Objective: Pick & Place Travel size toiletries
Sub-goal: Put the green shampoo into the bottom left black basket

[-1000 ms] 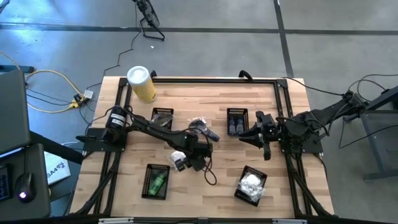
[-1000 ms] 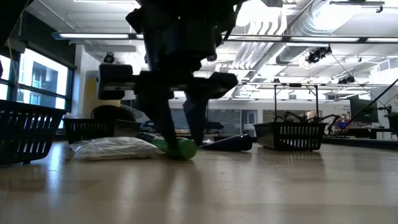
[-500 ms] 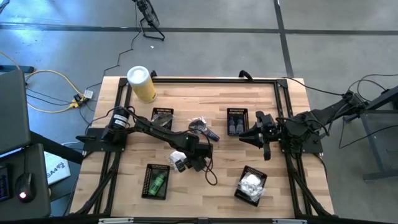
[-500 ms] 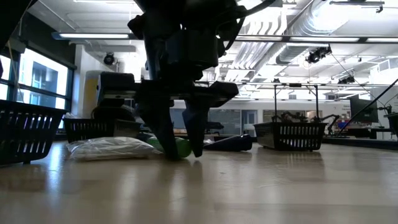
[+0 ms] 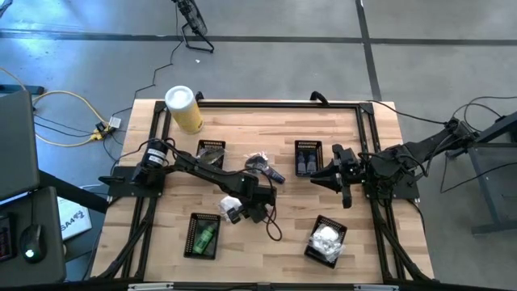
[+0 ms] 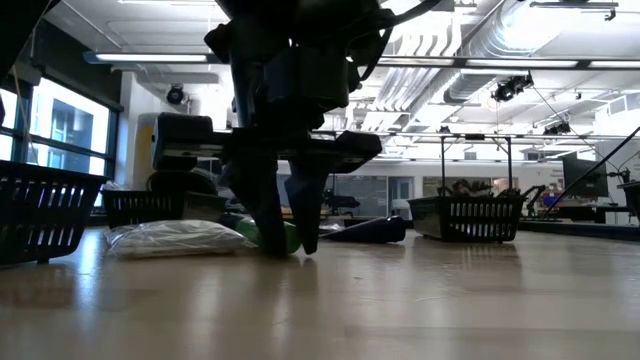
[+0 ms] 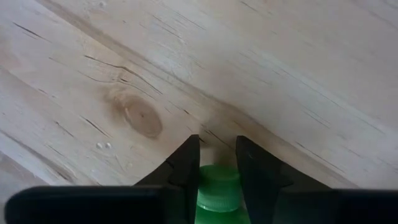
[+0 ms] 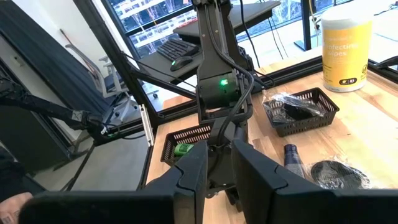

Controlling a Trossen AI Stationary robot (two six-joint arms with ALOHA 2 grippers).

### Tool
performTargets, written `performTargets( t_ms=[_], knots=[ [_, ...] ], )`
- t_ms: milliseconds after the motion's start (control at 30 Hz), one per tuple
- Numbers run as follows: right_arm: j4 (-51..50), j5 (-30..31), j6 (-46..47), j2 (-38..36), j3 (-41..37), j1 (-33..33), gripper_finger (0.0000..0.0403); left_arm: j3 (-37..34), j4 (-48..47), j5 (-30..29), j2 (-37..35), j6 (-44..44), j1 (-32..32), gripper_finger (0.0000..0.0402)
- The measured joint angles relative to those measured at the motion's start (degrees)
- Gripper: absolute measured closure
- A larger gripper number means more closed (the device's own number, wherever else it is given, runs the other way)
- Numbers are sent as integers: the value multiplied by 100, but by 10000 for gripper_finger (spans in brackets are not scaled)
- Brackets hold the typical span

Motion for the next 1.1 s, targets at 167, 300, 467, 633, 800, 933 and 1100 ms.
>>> performTargets(
  t_ms=[167, 300, 467, 633, 800, 933, 1100],
  knots=[
    [0, 0, 1, 0, 0, 1, 337, 0, 7, -2, 2, -32, 0, 306],
    [0, 0, 0, 0, 0, 0, 337, -1, 9, 2, 2, -159, 0, 308],
    [1, 0, 0, 0, 0, 1, 337, -2, 6, 110, 2, -267, 2, 321],
    [2, 0, -2, 1, 0, 0, 337, -2, 12, 128, 5, -584, 2, 312],
    [1, 2, -2, 0, 0, 2, 337, -2, 23, 146, 7, -589, 2, 312],
    [1, 0, -2, 0, 0, 2, 337, -11, 50, 161, -33, -566, 2, 323],
    [6, 0, -2, 0, 0, 2, 337, 128, -1, 121, -152, -554, -2, 324]
  ],
)
